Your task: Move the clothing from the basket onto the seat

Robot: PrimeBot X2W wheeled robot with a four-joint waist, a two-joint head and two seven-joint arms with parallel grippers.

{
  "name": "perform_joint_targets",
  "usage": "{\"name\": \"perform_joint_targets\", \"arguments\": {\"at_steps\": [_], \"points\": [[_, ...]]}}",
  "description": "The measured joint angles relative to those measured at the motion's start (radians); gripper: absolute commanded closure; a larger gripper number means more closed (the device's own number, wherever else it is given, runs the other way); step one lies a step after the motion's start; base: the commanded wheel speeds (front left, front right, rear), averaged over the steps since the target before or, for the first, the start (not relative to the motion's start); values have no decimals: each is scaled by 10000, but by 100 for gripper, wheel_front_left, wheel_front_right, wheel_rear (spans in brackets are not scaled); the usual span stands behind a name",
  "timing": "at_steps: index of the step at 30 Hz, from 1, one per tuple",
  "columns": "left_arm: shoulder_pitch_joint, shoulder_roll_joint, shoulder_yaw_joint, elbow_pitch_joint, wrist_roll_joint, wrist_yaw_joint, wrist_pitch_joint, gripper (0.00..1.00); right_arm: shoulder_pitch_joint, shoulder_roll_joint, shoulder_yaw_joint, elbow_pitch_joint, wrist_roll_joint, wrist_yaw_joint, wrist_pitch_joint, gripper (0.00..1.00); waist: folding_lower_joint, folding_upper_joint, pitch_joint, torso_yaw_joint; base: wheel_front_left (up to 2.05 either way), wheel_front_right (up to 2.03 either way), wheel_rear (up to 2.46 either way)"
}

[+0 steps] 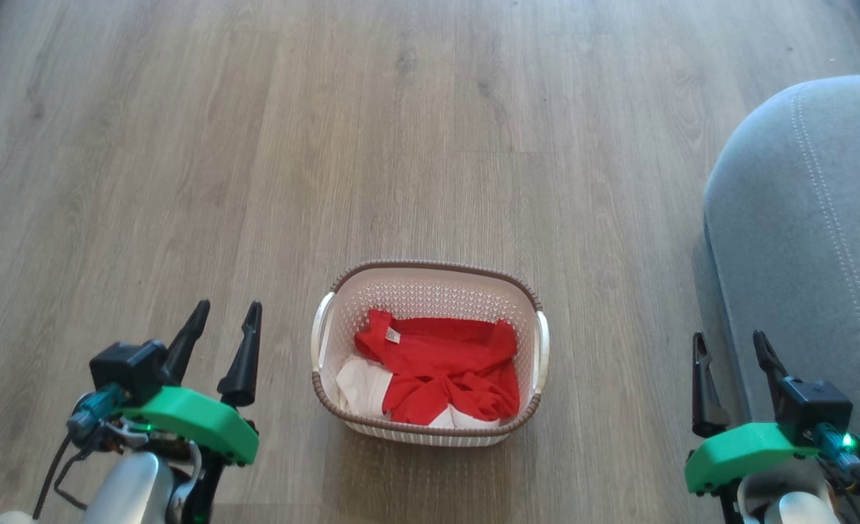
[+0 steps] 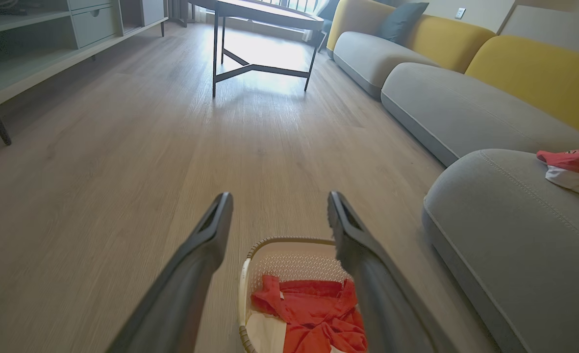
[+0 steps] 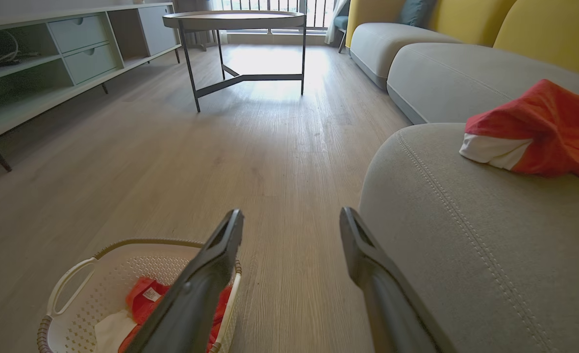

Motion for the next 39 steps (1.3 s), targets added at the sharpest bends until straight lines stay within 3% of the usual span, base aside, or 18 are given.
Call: {"name": "perform_joint_targets", "arguments": {"at_steps": [27,39], "points": [[2,35,-230,-21,-12,0,0,0,-35,2,169,-2,355,0,0,0,1,0,53,-348,0,0,0],[-599,130,-662,-188,-111,0,0,0,-512,2,-38,-295,355,0,-2,0,1,0,939,-427,0,0,0]]}}
